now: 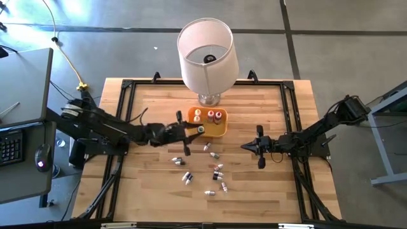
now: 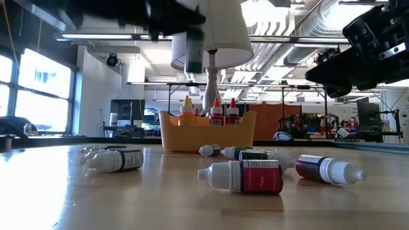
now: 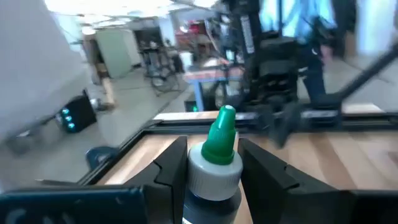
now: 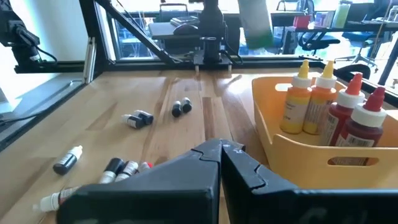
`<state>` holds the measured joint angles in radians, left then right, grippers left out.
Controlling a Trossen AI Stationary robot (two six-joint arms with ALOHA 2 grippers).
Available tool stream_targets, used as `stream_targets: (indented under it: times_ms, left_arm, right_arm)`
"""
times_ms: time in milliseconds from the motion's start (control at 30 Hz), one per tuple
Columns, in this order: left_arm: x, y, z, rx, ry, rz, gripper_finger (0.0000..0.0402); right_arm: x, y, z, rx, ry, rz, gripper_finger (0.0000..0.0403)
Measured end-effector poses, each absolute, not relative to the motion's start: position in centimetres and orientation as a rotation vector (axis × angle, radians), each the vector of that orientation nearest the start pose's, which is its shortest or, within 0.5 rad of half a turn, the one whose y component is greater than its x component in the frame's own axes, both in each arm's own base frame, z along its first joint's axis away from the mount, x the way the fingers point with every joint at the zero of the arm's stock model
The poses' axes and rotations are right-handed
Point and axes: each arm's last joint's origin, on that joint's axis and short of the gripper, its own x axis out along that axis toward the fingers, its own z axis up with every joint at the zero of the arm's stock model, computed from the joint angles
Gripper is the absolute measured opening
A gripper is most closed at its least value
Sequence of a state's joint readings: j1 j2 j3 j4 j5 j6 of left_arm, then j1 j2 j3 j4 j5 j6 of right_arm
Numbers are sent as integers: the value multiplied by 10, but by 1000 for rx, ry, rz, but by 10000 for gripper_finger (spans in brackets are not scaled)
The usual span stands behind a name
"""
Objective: Pick & Place food coloring
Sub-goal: Put the green food coloring bottle into the yellow bin
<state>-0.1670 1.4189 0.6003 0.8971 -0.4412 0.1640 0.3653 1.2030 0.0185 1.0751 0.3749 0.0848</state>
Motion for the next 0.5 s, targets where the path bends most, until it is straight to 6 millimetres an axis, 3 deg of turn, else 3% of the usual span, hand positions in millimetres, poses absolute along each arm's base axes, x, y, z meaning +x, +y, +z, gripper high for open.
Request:
stream_targets:
  times_ms: [100, 200, 500]
  left_arm:
    - [270, -19, 200, 71, -89, 330, 113]
    - [264, -6, 184, 24, -101, 369, 113]
    - [284, 4, 156, -59, -13, 319, 114]
  right_arm:
    - [160, 50, 135, 29, 101, -13, 0]
    - [160, 50, 135, 28, 99, -14, 0]
    - [160, 50, 136, 6, 95, -13, 0]
